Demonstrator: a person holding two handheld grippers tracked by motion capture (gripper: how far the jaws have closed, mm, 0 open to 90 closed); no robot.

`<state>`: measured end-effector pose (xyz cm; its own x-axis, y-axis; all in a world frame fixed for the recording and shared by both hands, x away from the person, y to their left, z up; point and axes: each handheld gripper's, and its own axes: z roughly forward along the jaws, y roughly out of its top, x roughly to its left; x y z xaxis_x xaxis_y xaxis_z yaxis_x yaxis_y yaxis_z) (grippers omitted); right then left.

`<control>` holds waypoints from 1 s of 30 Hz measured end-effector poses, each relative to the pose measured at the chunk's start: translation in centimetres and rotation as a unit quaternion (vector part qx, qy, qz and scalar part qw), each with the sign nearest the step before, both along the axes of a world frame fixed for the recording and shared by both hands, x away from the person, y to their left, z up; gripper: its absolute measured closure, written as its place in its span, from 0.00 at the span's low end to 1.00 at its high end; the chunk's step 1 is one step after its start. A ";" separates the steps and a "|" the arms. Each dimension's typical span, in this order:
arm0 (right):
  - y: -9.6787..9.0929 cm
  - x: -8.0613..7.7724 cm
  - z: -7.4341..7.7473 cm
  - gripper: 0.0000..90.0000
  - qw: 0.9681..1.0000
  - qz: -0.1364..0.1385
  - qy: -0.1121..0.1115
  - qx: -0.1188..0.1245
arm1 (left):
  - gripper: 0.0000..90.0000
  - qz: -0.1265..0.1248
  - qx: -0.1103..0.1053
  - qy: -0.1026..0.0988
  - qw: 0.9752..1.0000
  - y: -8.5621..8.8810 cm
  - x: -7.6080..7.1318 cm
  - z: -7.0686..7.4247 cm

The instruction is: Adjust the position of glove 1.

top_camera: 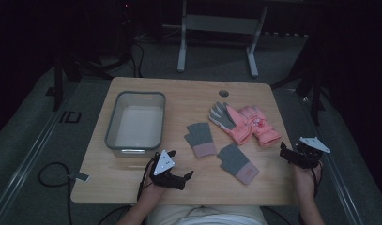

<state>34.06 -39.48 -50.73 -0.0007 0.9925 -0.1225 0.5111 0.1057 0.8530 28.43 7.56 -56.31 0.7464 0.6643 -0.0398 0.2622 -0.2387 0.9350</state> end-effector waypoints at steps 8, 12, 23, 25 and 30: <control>1.4 1.0 2.2 0.12 1.000 0.021 -0.014 -0.007 | 0.00 0.001 -0.001 -0.001 1.000 0.0 0.0 0.0; 2.3 1.5 3.5 0.12 0.999 0.036 -0.022 -0.002 | 0.00 0.001 0.002 -0.002 1.000 -0.1 -0.1 0.0; 5.0 2.9 6.7 0.16 0.997 0.071 -0.038 -0.001 | 0.00 0.001 0.004 -0.003 1.000 -0.1 -0.1 0.0; 5.4 3.3 7.0 0.16 0.995 0.091 -0.024 0.022 | 0.00 0.001 0.004 -0.004 1.000 -0.1 -0.1 0.0; 6.7 3.7 7.5 0.17 0.990 0.132 -0.028 0.040 | 0.00 0.000 0.007 -0.002 1.000 -0.2 -0.1 0.0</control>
<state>37.75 -32.81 -43.24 -0.2559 0.9653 -0.0514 0.4272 0.1607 0.8898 28.35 7.41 -56.30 0.7471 0.6640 -0.0287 0.2590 -0.2511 0.9327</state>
